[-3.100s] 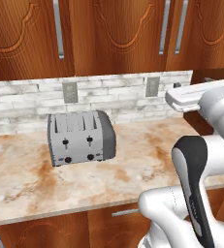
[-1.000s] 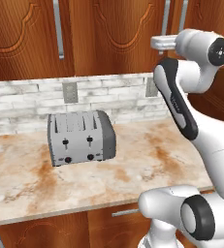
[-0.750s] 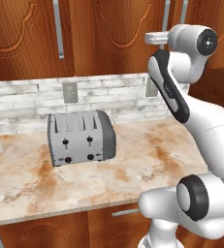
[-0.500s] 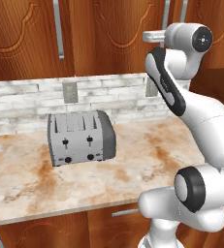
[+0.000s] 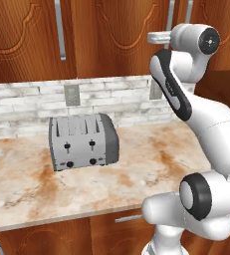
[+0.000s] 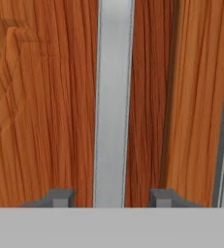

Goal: Open the cabinet directly in front. Then move the liquor and the mug to the dining counter with the candle on it.

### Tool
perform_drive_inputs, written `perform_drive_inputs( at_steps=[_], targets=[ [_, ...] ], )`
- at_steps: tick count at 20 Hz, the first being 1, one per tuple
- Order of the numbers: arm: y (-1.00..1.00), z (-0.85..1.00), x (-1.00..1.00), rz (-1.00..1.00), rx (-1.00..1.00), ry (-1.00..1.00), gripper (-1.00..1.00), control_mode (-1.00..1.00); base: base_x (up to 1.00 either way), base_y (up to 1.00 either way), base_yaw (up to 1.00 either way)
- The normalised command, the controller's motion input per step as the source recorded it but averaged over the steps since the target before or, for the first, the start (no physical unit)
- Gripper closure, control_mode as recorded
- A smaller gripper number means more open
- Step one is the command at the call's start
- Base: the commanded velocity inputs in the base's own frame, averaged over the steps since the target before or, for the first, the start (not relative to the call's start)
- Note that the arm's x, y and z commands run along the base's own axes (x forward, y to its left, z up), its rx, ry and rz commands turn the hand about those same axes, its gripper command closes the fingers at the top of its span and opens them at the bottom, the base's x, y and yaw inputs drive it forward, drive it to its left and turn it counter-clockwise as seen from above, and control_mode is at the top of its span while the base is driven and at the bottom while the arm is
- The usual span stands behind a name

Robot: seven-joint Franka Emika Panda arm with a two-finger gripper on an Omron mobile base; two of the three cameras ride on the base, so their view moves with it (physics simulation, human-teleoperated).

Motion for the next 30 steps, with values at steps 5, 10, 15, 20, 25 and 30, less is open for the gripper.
perform_drive_inputs(
  at_steps=[5,10,15,20,25,30],
  targets=[
    [0.00,0.00,-0.04,0.00,0.00,0.00,1.00,-1.00,0.00,0.00,0.00],
    [0.21,0.17,-0.68,-0.06,0.00,-0.06,1.00,-1.00,0.00,0.00,0.00],
    [0.50,0.31,-1.00,-0.17,0.00,-0.05,1.00,-1.00,0.00,0.00,0.00],
    [0.88,0.40,-1.00,-0.23,0.00,-0.06,1.00,-1.00,0.00,0.00,0.00],
    [1.00,0.38,-1.00,-0.25,-0.01,-0.06,1.00,-1.00,0.00,0.00,0.00],
    [1.00,0.19,-1.00,-0.20,-0.11,-0.05,1.00,-1.00,0.00,0.00,0.00]
  ],
)
